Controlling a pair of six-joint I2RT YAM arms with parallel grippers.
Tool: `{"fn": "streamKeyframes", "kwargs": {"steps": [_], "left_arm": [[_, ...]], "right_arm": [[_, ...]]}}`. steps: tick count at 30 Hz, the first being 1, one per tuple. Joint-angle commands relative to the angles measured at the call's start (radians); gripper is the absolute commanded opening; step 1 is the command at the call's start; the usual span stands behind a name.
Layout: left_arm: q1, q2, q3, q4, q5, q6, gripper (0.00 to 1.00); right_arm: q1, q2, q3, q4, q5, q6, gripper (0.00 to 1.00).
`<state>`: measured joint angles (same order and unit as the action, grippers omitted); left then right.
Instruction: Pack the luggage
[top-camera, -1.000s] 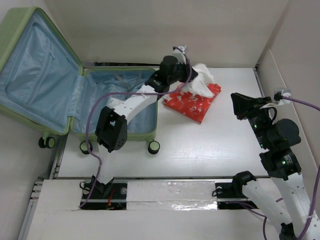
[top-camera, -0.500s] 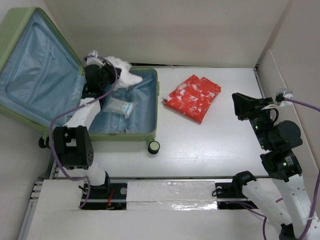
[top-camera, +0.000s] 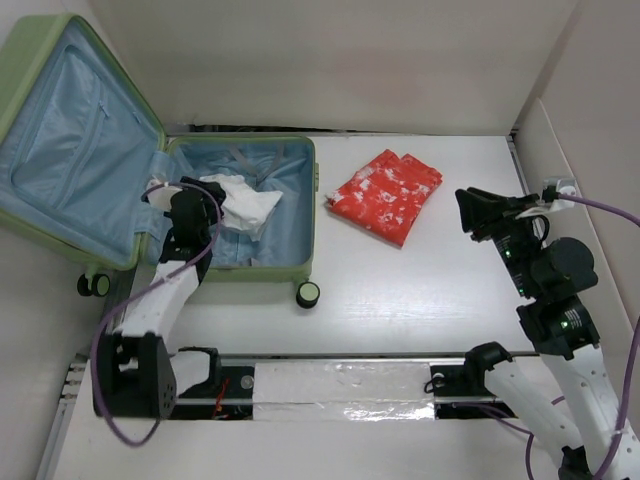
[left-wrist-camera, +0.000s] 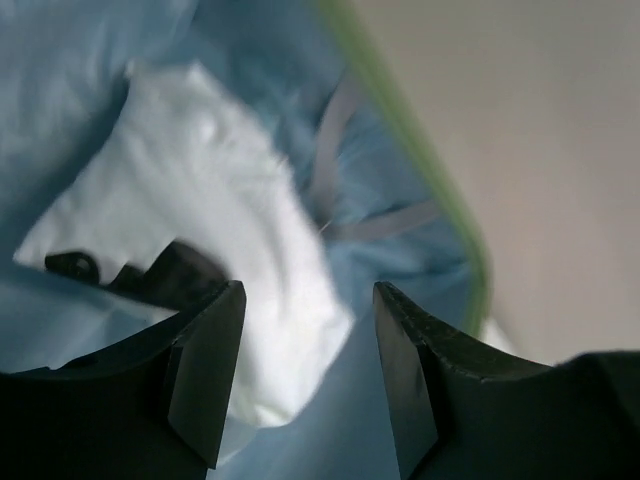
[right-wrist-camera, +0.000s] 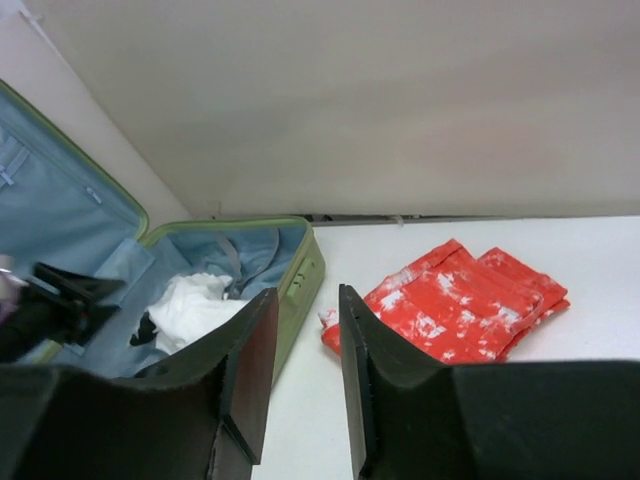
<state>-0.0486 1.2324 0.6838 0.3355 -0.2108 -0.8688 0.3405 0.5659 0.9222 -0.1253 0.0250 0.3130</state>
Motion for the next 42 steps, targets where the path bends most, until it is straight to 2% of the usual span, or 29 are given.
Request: {"fn": "streamKeyframes", "kwargs": {"steps": [1,3,5,6,7,8,9,10,11,12,14,16,17,19,20,24,27,28,31,36,42], "left_arm": [[-0.055,-0.177,0.012,0.037,-0.223,-0.004,0.51],[-0.082,-0.226,0.042,0.042,-0.220,0.048,0.51],[-0.160,-0.228,0.103,0.051,-0.185,0.100,0.43],[-0.203,-0.200,0.124,0.062,-0.176,0.147,0.38],[-0.250,-0.179,0.173,0.065,-0.158,0.169,0.28],[-0.364,-0.148,0.201,0.066,-0.160,0.186,0.19],[-0.426,-0.073,0.227,0.062,-0.170,0.201,0.09],[-0.489,-0.032,0.290,0.060,-0.200,0.233,0.00],[-0.607,0.017,0.324,0.059,-0.217,0.246,0.00],[-0.658,0.118,0.359,0.050,-0.235,0.255,0.00],[-0.736,0.220,0.472,0.030,-0.260,0.257,0.00],[-0.793,0.372,0.589,-0.033,-0.254,0.220,0.00],[-0.794,0.421,0.621,-0.052,-0.256,0.159,0.04],[-0.809,0.547,0.711,-0.119,-0.275,0.090,0.19],[-0.809,0.587,0.742,-0.151,-0.286,0.005,0.22],[-0.830,0.760,0.853,-0.231,-0.283,-0.067,0.54],[-0.830,0.817,0.876,-0.243,-0.269,-0.093,0.61],[-0.830,0.826,0.878,-0.250,-0.286,-0.107,0.68],[-0.830,0.846,0.860,-0.305,-0.314,-0.172,0.72],[-0.809,0.831,0.741,-0.265,-0.315,-0.297,0.75],[-0.784,0.929,0.821,-0.302,-0.279,-0.384,0.75]], "right_arm": [[-0.006,0.009,-0.023,0.026,-0.017,-0.012,0.38],[0.003,0.015,-0.032,0.030,-0.022,-0.012,0.42],[0.003,0.023,-0.036,0.036,-0.050,-0.011,0.42],[0.003,0.028,-0.042,0.038,-0.051,-0.009,0.28],[0.003,0.032,-0.042,0.042,-0.051,-0.008,0.18],[0.003,0.034,-0.043,0.041,-0.043,-0.008,0.10],[0.003,0.035,-0.042,0.033,-0.039,-0.005,0.00],[0.003,0.035,-0.039,0.029,-0.034,-0.005,0.00],[0.003,0.034,-0.036,0.024,-0.030,-0.008,0.00],[0.003,0.032,-0.033,0.016,-0.030,-0.009,0.00],[0.003,0.022,-0.019,-0.011,0.021,-0.018,0.00],[0.003,0.011,-0.011,-0.034,0.035,-0.031,0.05],[0.003,0.009,-0.005,-0.042,0.044,-0.032,0.06],[0.003,-0.001,-0.002,-0.059,0.053,-0.037,0.08],[0.003,-0.006,-0.003,-0.063,0.059,-0.038,0.08],[0.003,-0.014,-0.008,-0.066,0.067,-0.040,0.08],[0.003,-0.009,-0.008,-0.066,0.066,-0.041,0.09],[0.003,-0.008,-0.006,-0.066,0.066,-0.041,0.10],[0.003,-0.003,-0.011,-0.065,0.064,-0.043,0.12],[0.003,0.003,-0.025,-0.042,0.053,-0.034,0.13],[0.003,0.009,-0.034,-0.040,0.036,-0.029,0.13]]}}
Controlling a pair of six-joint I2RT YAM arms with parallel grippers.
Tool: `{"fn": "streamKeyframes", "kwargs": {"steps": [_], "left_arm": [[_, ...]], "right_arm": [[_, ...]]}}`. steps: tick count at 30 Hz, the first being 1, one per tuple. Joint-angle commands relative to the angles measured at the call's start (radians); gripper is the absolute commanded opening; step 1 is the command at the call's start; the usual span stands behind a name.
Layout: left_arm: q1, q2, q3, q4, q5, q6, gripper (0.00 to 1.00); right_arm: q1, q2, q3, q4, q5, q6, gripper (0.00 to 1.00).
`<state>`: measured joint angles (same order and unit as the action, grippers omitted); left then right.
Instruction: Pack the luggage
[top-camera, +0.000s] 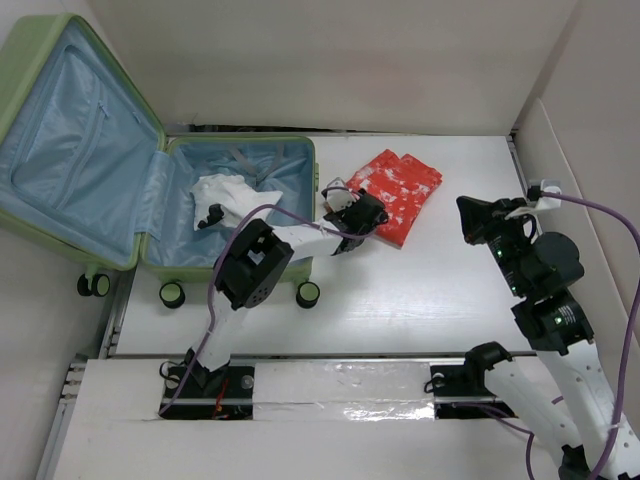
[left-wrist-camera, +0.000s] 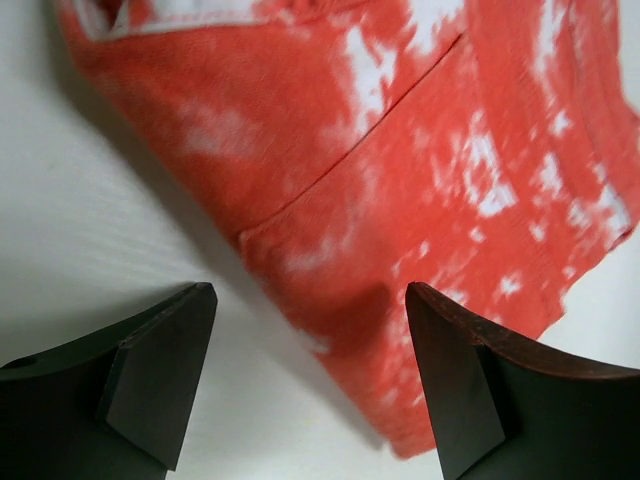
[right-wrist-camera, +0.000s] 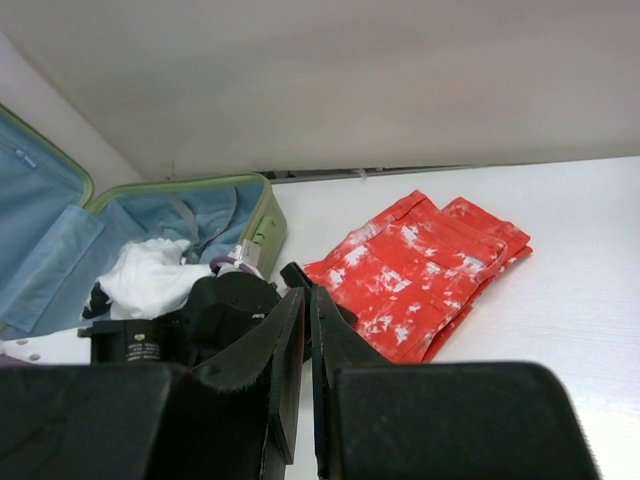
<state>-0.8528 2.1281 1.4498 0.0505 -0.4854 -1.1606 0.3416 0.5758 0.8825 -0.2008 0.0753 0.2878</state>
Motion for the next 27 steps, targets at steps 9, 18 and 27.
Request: {"fn": "streamKeyframes", "kwargs": {"steps": [9,18,27], "left_arm": [[0.029,0.145,0.142,0.017,0.025,-0.168,0.66],[0.075,0.106,0.041,0.250,0.033,-0.044,0.18],[0.130,-0.009,0.150,0.341,0.212,0.375,0.00]], "right_arm": [[0.002,-0.004,0.004,0.029,-0.017,-0.007,0.13],[0.002,-0.036,0.032,0.009,-0.058,-0.009,0.13],[0.002,-0.033,0.038,0.015,-0.068,-0.007,0.12]]}}
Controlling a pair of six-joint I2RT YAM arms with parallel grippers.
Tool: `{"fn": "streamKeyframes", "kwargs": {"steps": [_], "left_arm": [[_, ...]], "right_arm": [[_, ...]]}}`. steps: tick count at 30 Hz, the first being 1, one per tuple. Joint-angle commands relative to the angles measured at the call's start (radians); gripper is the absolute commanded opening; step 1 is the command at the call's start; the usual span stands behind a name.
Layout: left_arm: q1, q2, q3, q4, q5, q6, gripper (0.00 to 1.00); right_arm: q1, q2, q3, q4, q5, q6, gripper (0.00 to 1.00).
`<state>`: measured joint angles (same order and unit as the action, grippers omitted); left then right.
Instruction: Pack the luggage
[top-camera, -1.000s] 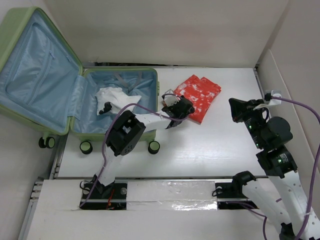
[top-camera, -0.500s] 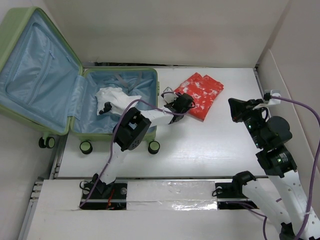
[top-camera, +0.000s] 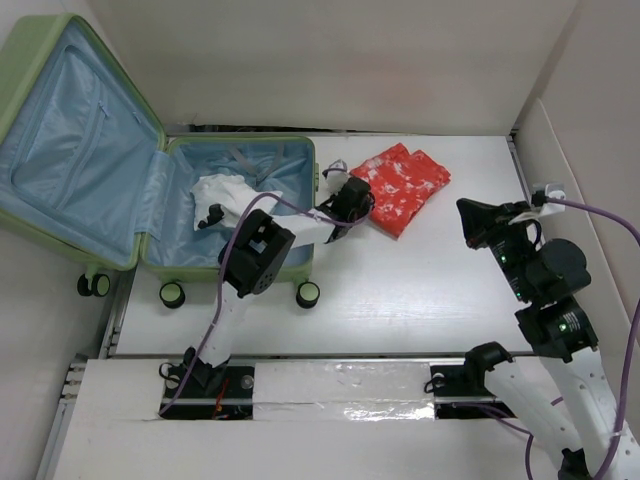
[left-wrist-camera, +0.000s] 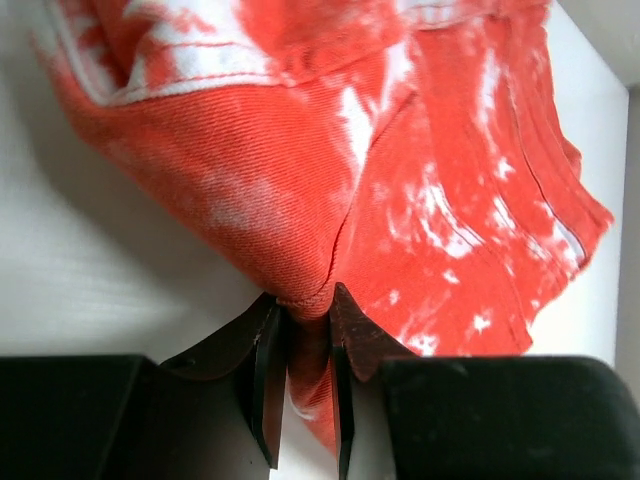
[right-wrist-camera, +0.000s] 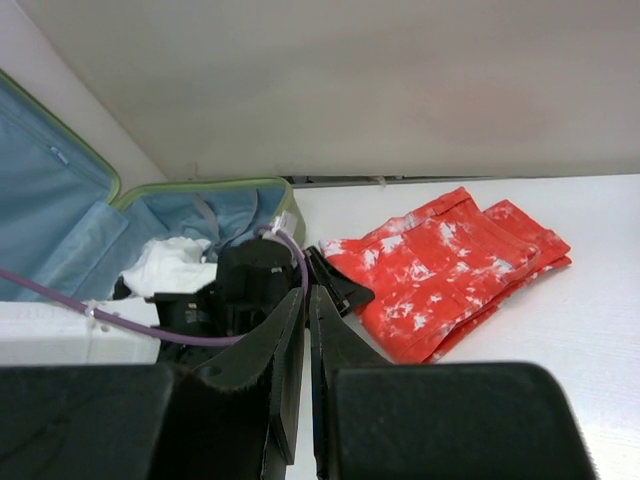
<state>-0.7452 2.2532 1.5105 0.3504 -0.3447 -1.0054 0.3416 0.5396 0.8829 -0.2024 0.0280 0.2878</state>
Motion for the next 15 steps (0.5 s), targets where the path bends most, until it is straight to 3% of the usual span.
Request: {"fn": "streamKeyframes", "kwargs": {"steps": [1,10,15], "left_arm": [[0.023,-0.145,0.141,0.027,0.137,0.285,0.00],[0.231,-0.274,0.379,-0.252,0.589,0.485,0.00],[0.349,-0.355,0.429,-0.435,0.676,0.611,0.00]], "right_arm": [[0.002,0.003,0.037,0.018,-0.020,-0.007,0.12],[0.002,0.002,0.053,0.031,0.003,-0.013,0.12],[0.002,0.005,0.056,0.043,-0.010,-0.012,0.12]]}}
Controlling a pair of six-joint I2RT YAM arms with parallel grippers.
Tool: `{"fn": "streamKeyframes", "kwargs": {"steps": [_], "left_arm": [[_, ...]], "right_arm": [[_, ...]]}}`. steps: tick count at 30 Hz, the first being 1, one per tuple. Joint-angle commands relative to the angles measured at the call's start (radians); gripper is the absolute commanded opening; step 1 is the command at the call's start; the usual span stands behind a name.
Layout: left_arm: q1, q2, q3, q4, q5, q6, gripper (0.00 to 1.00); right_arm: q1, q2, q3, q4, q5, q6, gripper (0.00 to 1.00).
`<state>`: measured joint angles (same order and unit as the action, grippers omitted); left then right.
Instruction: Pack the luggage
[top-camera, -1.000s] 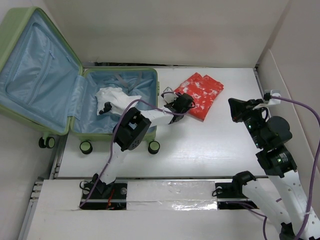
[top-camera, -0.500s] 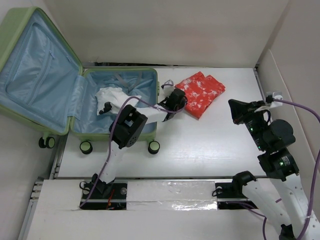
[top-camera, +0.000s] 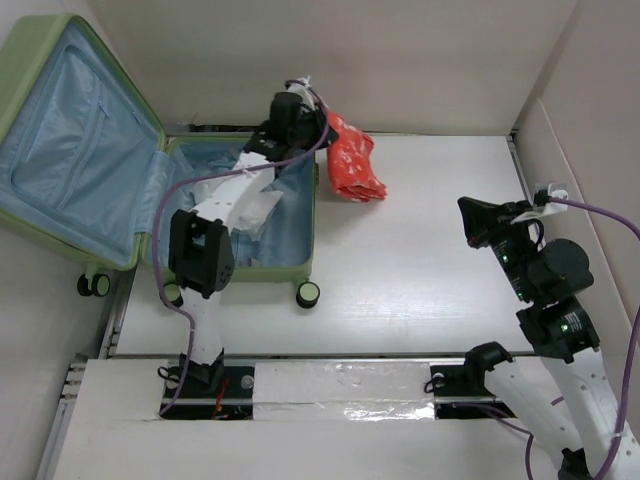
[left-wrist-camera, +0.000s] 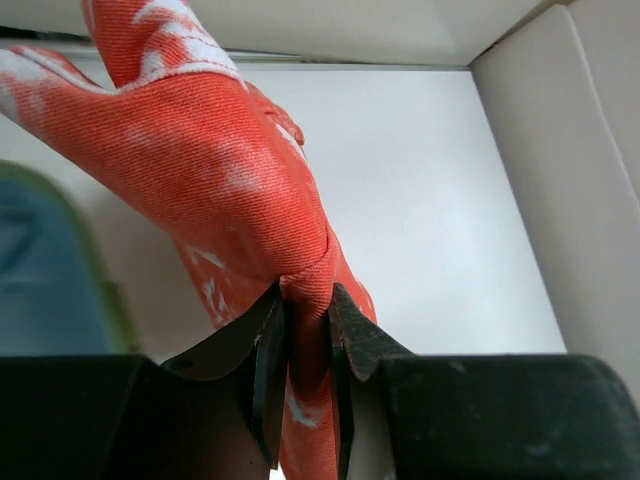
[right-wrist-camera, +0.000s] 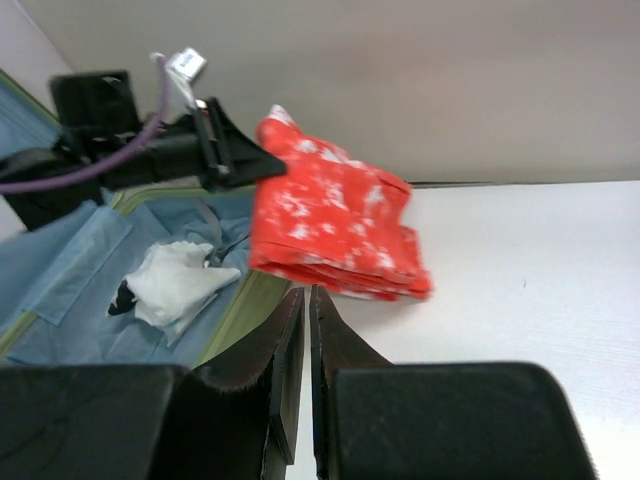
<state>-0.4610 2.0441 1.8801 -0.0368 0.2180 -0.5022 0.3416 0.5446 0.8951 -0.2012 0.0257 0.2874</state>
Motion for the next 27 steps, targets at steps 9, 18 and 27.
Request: {"fn": "streamKeyframes", "kwargs": {"steps": [9,18,27], "left_arm": [[0.413,-0.389,-0.449,0.159,0.299,0.050,0.00],[0.564,-0.486,-0.616,0.086,0.282,0.174,0.00],[0.602,-0.477,-0.682,0.040,0.025,0.248,0.00]], "right_arm": [[0.002,-0.017,0.042,0.043,-0.010,-0.011,0.12],[0.002,-0.025,0.021,0.052,-0.015,-0.007,0.12],[0.002,-0.049,0.013,0.034,0.002,-0.016,0.12]]}}
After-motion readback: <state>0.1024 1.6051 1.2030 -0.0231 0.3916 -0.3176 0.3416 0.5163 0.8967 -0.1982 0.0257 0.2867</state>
